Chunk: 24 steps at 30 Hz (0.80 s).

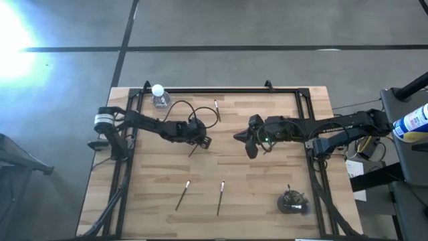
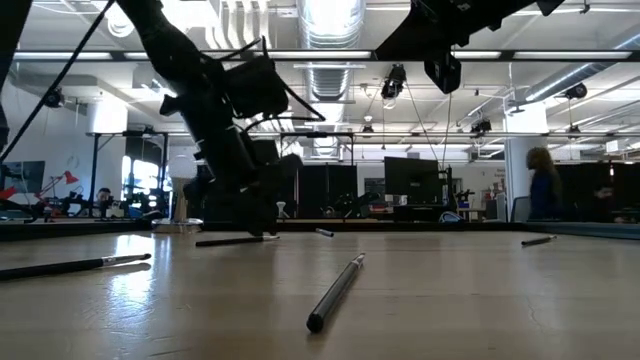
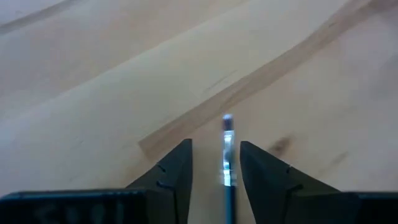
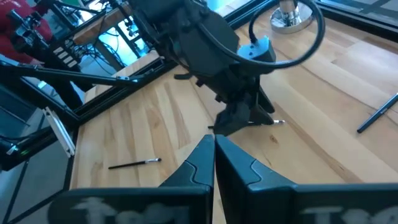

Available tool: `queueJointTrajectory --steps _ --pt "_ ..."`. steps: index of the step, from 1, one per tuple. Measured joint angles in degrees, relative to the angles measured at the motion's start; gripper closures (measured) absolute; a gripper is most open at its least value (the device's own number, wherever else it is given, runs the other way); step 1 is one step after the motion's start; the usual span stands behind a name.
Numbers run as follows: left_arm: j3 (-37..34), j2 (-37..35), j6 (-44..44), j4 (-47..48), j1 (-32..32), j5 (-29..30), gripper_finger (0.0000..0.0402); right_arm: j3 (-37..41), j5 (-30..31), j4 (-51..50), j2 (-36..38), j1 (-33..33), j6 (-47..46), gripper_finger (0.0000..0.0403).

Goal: Put items in baskets/containers
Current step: Put the liner brush into the brush holder

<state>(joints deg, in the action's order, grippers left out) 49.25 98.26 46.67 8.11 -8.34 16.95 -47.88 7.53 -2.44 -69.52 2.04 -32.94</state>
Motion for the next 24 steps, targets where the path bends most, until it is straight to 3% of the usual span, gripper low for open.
queueJointTrajectory --steps 6,14,16,24 --pt "0.24 1.86 0.6 -0.03 -0.96 -1.09 0.029 0.0 -0.02 0.02 0.0 0.04 -0.07 0.0394" --pt "0.2 2.28 0.59 0.68 -1.2 -1.12 0.0388 0.0 -0.02 0.04 0.0 0.04 -0.07 0.0394" --pt "0.2 1.71 1.59 0.57 -1.18 -0.73 0.0394 0.0 -0.02 0.04 0.0 0.04 -0.07 0.0394" --pt "-0.03 -8.12 1.31 -1.18 -1.16 2.11 0.04 0.0 -0.04 -0.17 0.0 0.04 -0.07 0.0394"
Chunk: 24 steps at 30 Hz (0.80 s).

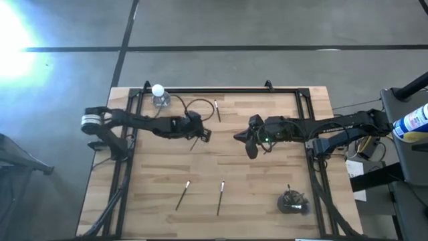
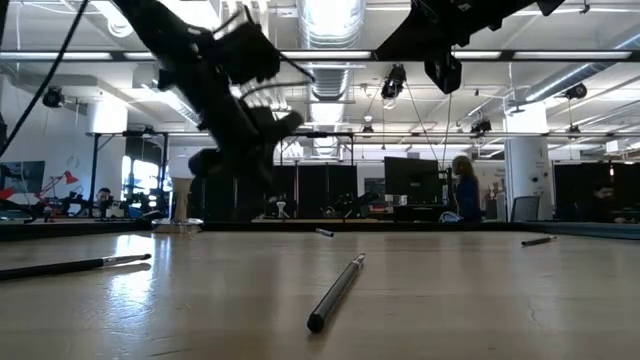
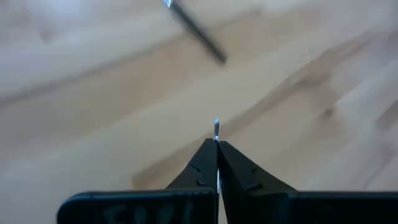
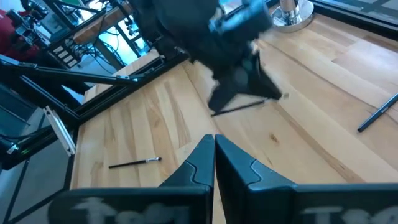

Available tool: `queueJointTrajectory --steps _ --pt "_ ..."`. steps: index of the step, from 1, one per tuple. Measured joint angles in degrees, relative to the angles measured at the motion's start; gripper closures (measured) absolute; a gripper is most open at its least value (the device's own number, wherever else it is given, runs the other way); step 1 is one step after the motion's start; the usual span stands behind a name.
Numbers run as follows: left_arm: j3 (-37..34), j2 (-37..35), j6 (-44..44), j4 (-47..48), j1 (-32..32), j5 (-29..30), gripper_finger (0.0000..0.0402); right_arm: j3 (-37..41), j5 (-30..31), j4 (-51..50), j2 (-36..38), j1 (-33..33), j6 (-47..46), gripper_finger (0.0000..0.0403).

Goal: Put items in baskets/containers
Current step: Put the liner brush into the brush holder

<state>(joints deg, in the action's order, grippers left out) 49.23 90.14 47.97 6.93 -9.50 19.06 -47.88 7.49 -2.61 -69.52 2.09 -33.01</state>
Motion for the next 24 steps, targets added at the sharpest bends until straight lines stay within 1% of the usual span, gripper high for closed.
queueJointTrajectory --steps 3,7,10,13,15,18,21,24 --pt "-0.6 -4.08 -1.06 -1.27 -0.02 1.32 0.0401 0.0 0.01 -0.04 0.0 0.0 0.0 0.0394" --pt "-1.57 -10.12 -2.83 -7.86 0.0 1.61 0.0401 0.0 0.0 0.02 0.0 0.0 -1.21 0.0394" --pt "-3.29 -13.71 -4.43 -16.48 0.13 1.41 0.0401 0.0 -0.04 0.43 0.0 -0.05 -4.07 0.0394" --pt "-4.95 -16.76 -5.25 -28.36 0.17 0.35 0.0401 -0.01 -0.52 2.45 0.0 -0.11 -5.56 0.0388" --pt "-5.76 -17.94 -6.09 -35.03 0.18 -0.94 0.0401 -0.01 -0.71 5.5 0.0 -0.21 -6.63 0.0377" --pt "-6.38 -18.35 -6.58 -41.91 0.2 -3.18 0.0401 -0.02 -0.2 11.12 0.0 -0.27 -6.92 0.0354" --pt "-6.21 -18.52 -6.59 -44.54 0.26 -4.32 0.0401 -0.02 1.11 14.96 0.0 -0.8 -7.01 0.0325" --pt "-6.01 -18.32 -6.85 -44.44 0.57 -4.85 0.0401 -0.31 1.55 15.32 0.0 -2.33 -7.33 0.0297"
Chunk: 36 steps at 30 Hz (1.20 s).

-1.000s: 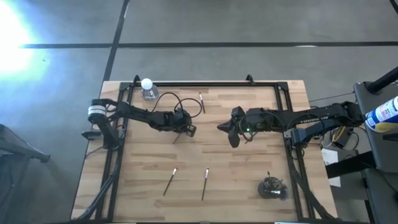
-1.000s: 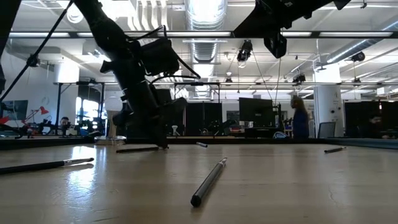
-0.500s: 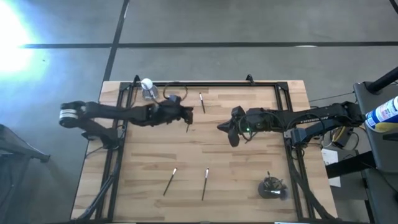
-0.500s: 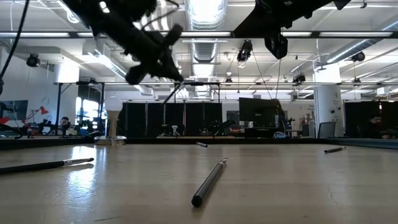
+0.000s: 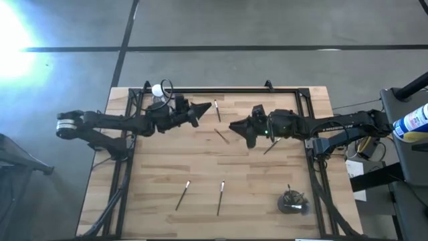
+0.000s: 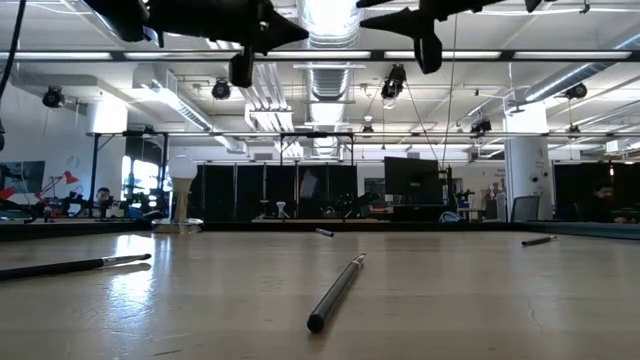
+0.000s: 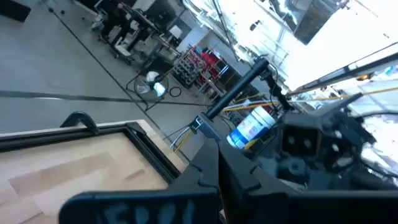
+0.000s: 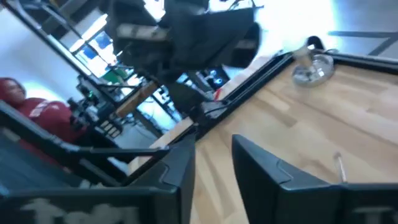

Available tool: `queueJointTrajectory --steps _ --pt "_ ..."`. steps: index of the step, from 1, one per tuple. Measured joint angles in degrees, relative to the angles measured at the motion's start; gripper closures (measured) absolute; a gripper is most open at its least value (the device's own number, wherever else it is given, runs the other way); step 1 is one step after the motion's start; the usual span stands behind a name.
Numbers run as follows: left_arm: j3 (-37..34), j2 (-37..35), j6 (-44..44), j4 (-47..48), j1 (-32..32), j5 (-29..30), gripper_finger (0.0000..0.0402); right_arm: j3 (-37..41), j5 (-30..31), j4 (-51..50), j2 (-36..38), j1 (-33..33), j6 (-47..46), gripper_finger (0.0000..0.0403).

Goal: Put items in baskets/containers
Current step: Put the liner brush into the brush holder

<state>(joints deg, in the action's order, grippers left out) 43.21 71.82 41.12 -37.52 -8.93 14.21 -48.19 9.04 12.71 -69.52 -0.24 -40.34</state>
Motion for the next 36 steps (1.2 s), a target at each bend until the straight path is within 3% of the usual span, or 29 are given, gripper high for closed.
queueJointTrajectory --steps 7,13,19,26,36 --pt "-0.41 0.03 0.11 1.68 0.54 -1.54 0.0401 -0.17 -0.09 -6.98 0.3 -2.42 -2.23 0.0256" --pt "-0.54 -0.16 -0.4 6.79 1.35 -1.63 0.0401 -0.17 -0.07 -19.5 -0.74 -2.42 -4.83 0.0255" --pt "-5.0 -2.98 0.41 7.17 1.37 -1.69 0.0401 -0.23 -1.02 -20.72 -7.11 -3.99 -4.84 0.0255" --pt "-13.57 -10.19 1.89 4.99 1.37 -2.85 0.0401 -4.28 -8.77 -21.03 -18.89 -12.75 5.21 0.023" --pt "-20.98 -18.44 4.72 4.83 1.48 -1.7 0.0401 -16.02 -11.19 -28.29 -37.11 -21.0 24.94 0.0237"
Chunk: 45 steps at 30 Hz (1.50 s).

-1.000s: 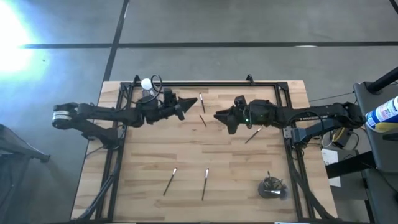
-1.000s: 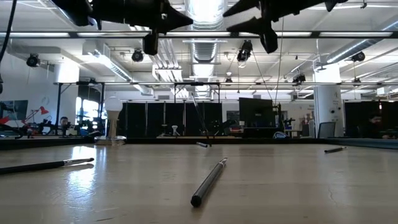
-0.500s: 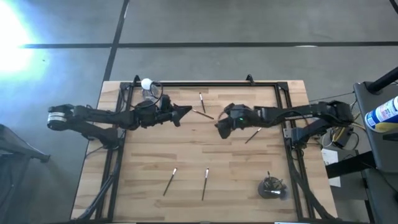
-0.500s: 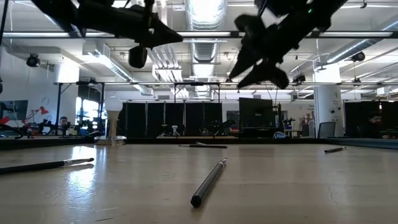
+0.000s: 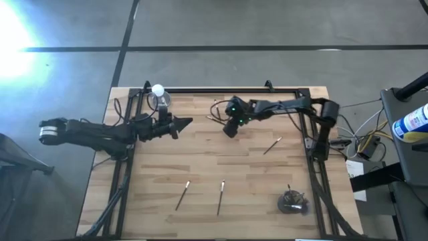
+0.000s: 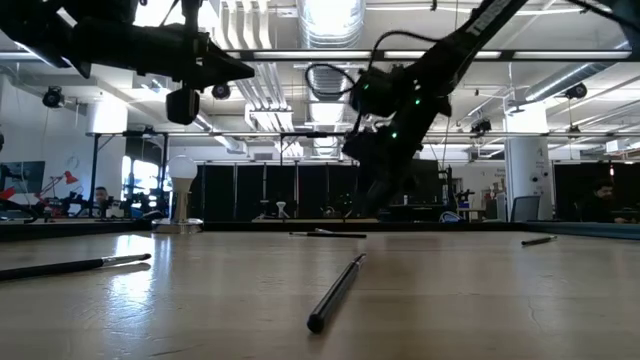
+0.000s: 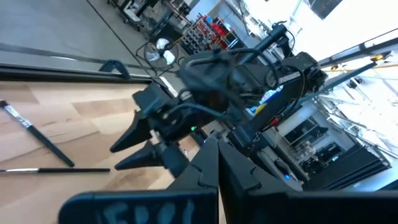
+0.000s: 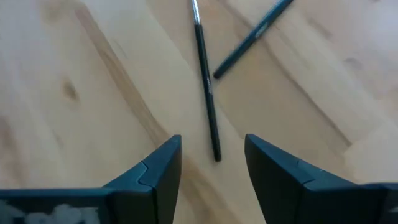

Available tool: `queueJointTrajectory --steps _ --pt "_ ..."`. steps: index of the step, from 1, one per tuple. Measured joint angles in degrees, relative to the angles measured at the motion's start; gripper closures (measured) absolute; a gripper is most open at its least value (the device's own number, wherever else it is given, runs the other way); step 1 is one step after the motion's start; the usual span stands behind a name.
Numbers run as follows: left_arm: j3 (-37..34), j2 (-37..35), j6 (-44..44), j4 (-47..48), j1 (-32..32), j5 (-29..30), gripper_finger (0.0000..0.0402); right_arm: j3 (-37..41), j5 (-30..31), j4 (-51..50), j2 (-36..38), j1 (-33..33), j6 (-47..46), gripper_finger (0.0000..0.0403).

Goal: Put items in baskets/containers
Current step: Put the liner brush into the brush holder

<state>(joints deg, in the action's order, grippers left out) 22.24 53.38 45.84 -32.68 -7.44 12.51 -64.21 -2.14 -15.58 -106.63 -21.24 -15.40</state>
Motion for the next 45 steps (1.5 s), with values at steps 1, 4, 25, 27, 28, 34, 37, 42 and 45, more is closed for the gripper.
queueJointTrajectory --steps 1,4,25,27,28,34,37,42,45 --pt "-0.32 -0.32 0.04 0.16 0.0 0.26 0.0401 -1.46 -0.07 -0.86 -1.63 -0.04 0.99 0.024" --pt "-0.89 -0.72 0.44 0.1 0.0 0.64 0.0401 -5.04 0.05 -4.03 -5.96 -0.04 3.62 0.0253" --pt "-1.94 -0.36 12.1 3.73 0.11 7.11 0.033 -8.42 -3.61 -9.64 -4.6 0.68 4.33 0.0393" --pt "-1.92 -0.37 11.79 2.69 0.11 7.11 0.0317 -7.72 -3.95 -8.6 -1.48 1.03 3.55 0.0393" --pt "-1.92 -0.37 11.52 2.01 0.11 7.11 0.0312 -7.3 -4.33 -8.16 0.06 1.36 2.87 0.0394" --pt "-1.93 -0.24 6.93 -8.37 0.13 4.69 0.0306 -5.94 -6.34 -3.8 10.65 4.84 -4.0 0.0394" --pt "-1.92 -0.09 4.32 -15.28 0.11 3.51 0.0306 -5.94 -6.41 0.34 15.64 6.72 -7.78 0.0394" --pt "-0.85 -0.02 1.96 -19.39 0.12 1.42 0.0306 -5.95 -7.11 10.25 21.63 9.56 -14.22 0.0394" --pt "1.63 0.31 0.35 -19.76 0.13 0.15 0.0306 -5.98 -7.24 13.99 23.08 10.55 -16.63 0.0394"
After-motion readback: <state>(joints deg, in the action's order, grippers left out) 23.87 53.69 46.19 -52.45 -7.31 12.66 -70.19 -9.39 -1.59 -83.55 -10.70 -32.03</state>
